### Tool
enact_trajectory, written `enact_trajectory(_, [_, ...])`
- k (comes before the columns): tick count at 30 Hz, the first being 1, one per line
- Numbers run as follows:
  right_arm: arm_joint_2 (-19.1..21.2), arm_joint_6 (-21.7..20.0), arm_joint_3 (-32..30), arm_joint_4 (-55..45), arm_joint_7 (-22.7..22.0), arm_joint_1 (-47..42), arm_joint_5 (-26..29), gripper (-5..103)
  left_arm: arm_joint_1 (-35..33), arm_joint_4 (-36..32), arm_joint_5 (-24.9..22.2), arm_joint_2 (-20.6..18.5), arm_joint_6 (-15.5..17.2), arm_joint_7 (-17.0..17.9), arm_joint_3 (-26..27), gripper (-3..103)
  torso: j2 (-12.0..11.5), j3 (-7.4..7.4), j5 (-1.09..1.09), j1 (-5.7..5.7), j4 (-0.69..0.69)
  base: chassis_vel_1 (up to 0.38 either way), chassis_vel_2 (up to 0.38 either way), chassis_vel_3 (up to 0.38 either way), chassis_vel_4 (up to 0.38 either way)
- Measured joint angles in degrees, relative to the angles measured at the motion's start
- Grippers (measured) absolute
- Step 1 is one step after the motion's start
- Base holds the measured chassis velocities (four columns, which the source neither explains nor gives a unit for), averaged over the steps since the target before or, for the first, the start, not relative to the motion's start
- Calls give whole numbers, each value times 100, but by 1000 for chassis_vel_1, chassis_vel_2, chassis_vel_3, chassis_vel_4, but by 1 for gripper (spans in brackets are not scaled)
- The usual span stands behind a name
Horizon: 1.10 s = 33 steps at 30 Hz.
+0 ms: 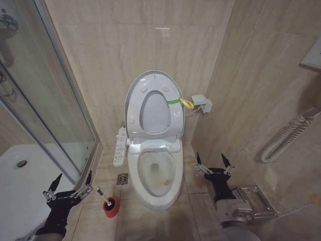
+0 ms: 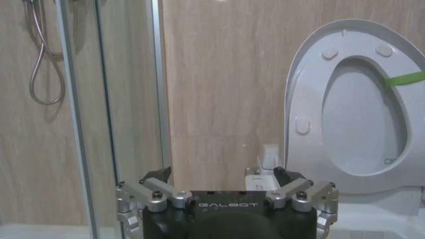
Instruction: Open the toilet lid, clean the toilet bowl with a toilet brush, close the toilet lid, and flush.
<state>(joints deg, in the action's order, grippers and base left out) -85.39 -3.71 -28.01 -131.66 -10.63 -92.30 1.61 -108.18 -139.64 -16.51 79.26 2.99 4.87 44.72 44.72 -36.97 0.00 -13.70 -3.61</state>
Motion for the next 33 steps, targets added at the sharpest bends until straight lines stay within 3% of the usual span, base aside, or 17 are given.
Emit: enact_trajectory(33, [0,0,0,0,0,0,0,100,0,0,0,0,0,0,0,100,0,0,0,0,0,0,0,0,0])
